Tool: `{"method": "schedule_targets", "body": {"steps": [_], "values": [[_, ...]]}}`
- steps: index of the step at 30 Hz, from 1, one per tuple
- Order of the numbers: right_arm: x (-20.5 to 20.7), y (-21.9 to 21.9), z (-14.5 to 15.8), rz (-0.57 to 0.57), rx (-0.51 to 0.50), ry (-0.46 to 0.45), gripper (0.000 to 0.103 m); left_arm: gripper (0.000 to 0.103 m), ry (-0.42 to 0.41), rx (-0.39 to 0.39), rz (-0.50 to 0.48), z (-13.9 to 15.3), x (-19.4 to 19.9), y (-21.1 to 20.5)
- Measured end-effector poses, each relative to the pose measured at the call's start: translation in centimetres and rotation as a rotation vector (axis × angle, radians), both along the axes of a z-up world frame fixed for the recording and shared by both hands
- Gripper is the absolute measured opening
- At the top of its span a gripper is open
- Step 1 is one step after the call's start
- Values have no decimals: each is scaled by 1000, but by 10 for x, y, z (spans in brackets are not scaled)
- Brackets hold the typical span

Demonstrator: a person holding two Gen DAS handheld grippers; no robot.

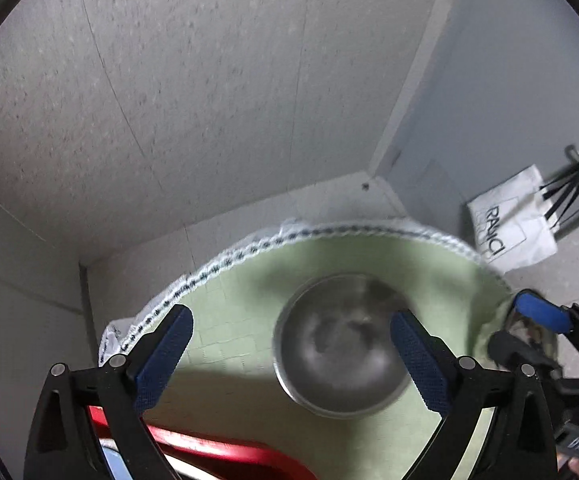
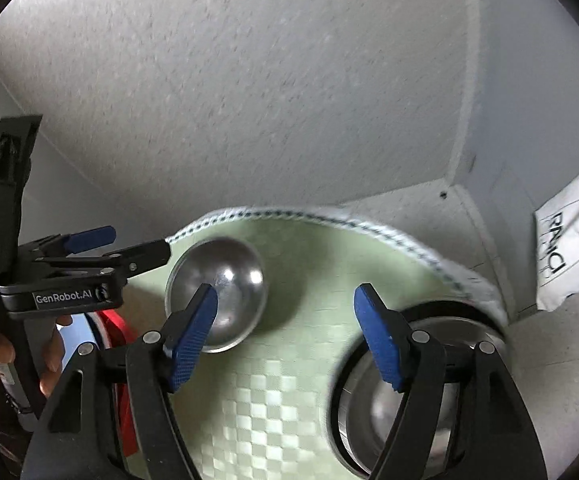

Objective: Organize plates and bowls
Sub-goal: 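Grasp another steel bowl rim with the right gripper while the left gripper grips it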

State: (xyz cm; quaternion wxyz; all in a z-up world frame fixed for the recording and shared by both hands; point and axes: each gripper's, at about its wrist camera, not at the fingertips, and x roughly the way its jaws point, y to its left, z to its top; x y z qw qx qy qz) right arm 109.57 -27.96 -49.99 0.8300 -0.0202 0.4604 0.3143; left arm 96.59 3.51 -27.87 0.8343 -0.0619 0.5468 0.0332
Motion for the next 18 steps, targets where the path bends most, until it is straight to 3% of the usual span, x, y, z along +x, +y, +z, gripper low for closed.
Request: {"method": "schedule_targets", "body": {"steps": [4, 7, 12, 14, 18], "values": [[7, 27, -30, 14, -38, 60, 73, 92, 84, 11, 2, -23, 12, 3], [10, 39, -48, 19, -67, 87, 71, 80, 141, 4, 3, -39, 21, 4], [9, 53, -52, 13, -100, 59, 69, 50, 177, 12, -19, -58, 34, 2], [10, 55, -54, 10, -129, 41, 67, 48, 180, 17, -21, -62, 36, 0], [5, 68, -52, 30, -213, -68, 60, 36, 177, 18, -13, -69, 38, 0]]}}
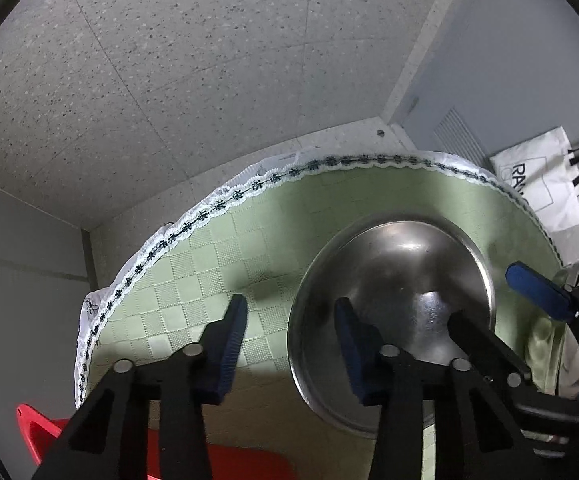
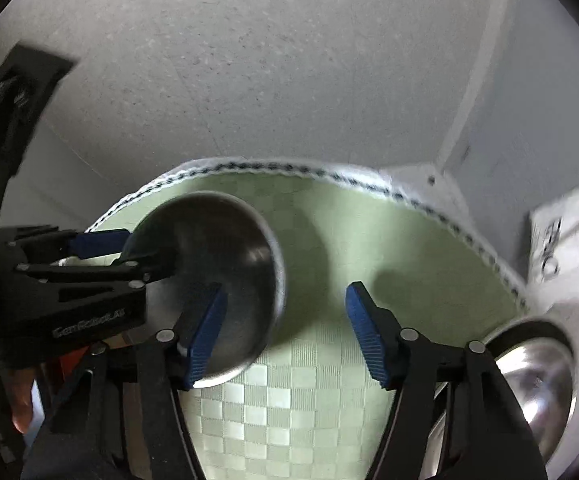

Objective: Organize plates and bowls
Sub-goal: 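Grasp another steel bowl rim with the right gripper while the left gripper grips it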

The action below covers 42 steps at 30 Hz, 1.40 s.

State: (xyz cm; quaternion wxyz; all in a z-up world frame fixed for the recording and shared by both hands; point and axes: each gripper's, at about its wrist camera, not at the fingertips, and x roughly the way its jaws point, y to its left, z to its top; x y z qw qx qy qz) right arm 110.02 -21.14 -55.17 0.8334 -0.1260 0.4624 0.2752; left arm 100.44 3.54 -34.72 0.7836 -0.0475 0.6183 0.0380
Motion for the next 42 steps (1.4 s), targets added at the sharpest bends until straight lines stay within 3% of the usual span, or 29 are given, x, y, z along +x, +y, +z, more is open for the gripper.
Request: {"method": "schedule_targets", "body": {"steps": [2, 6, 8, 11, 14, 18, 24, 31, 37, 42], "values": [[-2, 5, 0, 8, -35, -43, 60, 33, 2, 6, -2, -5, 1, -1], [8, 9, -13, 10, -51, 5, 57, 32, 0, -15, 2, -7, -2, 1], [11, 10, -20, 15, -49, 37, 49, 31, 2, -9, -4, -6, -4, -1], [11, 7, -28, 39, 3, 121, 21, 22, 6, -21, -20, -7, -6, -6], [13, 0, -25, 26, 50, 139, 15, 20, 1, -4, -29, -4, -9, -12], [9, -14, -6, 19, 99, 119, 12, 20, -48, -41, -21, 14, -18, -13], [-5, -44, 37, 9, 178, 66, 12, 20, -163, -64, -30, 67, -35, -27], [-24, -91, 78, -33, 228, -6, 12, 20, -260, -84, -102, 117, -60, -71], [-34, -143, 83, -105, 220, -25, 12, 20, -271, -86, -191, 125, -73, -125], [-34, -187, 75, -169, 189, -15, 12, 20, -247, -105, -243, 110, -75, -164]]}}
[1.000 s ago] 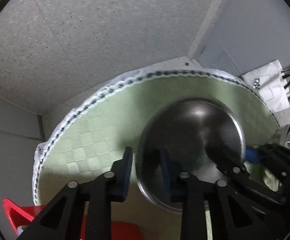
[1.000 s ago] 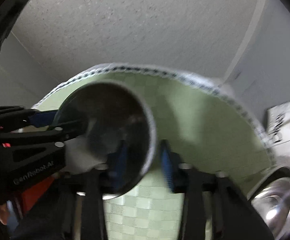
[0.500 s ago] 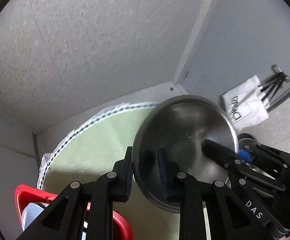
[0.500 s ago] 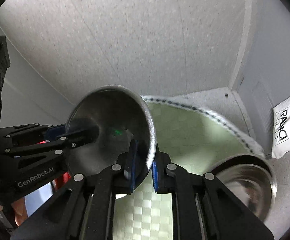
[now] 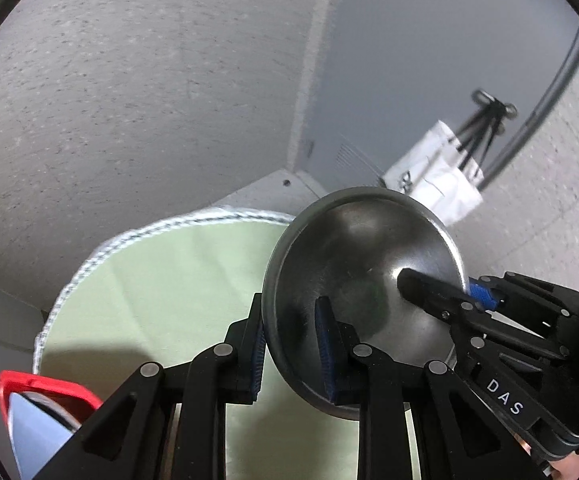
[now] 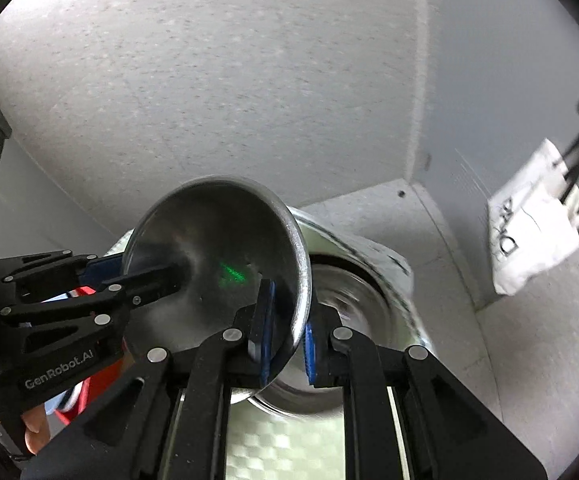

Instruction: Organize plates and bowls

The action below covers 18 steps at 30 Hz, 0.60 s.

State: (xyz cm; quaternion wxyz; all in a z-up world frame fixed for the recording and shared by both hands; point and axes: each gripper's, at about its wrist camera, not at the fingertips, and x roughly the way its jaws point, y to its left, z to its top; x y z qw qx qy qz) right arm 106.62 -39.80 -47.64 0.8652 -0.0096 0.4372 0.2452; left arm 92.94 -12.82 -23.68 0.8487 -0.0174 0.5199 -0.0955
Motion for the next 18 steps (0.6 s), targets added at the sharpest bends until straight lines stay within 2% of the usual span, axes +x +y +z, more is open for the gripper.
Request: {"method": "schedule_targets", "body": {"steps": [12, 18], "values": [[5, -26, -41, -56, -78, 43, 12, 20, 106, 27, -17, -61, 32, -33], [4, -26, -47, -51, -81, 34, 13, 20, 108, 22, 5, -71, 40, -39]]}}
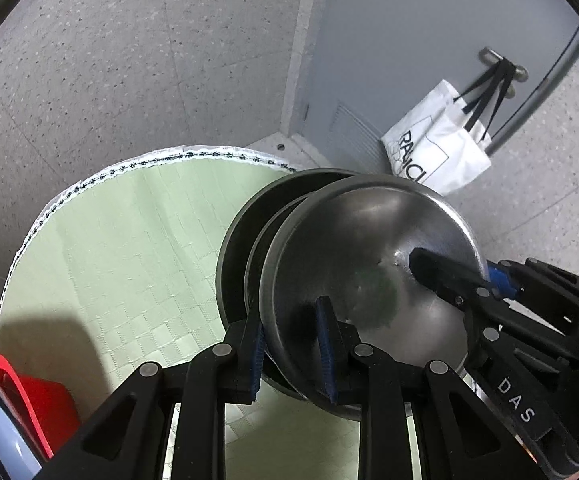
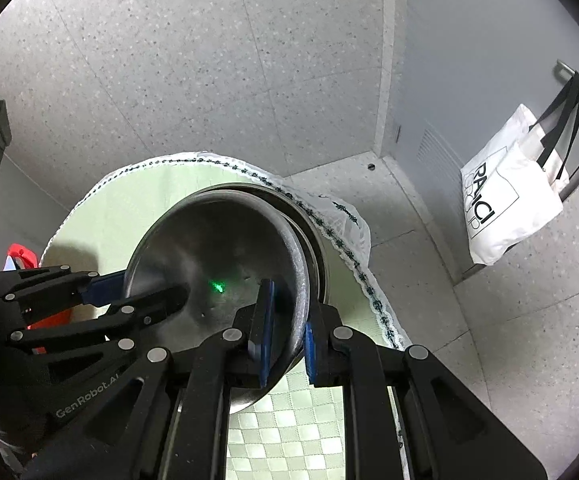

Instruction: Organize plates and bowls

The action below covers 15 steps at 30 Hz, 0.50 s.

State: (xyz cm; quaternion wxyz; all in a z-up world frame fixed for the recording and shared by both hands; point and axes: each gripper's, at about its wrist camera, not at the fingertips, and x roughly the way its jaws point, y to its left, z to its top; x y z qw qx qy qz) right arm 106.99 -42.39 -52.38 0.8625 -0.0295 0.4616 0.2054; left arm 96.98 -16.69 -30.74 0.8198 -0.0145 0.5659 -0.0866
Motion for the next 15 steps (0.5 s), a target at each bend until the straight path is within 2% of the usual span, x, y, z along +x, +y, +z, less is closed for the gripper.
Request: {"method": "schedule_targets", "body": {"steps": [5, 7, 10, 15], "values": [[0, 0, -2, 2, 3, -1, 13, 27, -13, -1, 10, -3, -7, -5], [1, 0, -2, 8, 14, 5, 18, 31, -8, -8, 5, -2, -10, -6], [1, -2, -2, 12, 19, 8, 18, 32, -6, -2, 6, 1, -14, -4], [0, -4, -2, 14, 26, 19, 18, 39, -8, 3, 15, 4, -18, -3]]}}
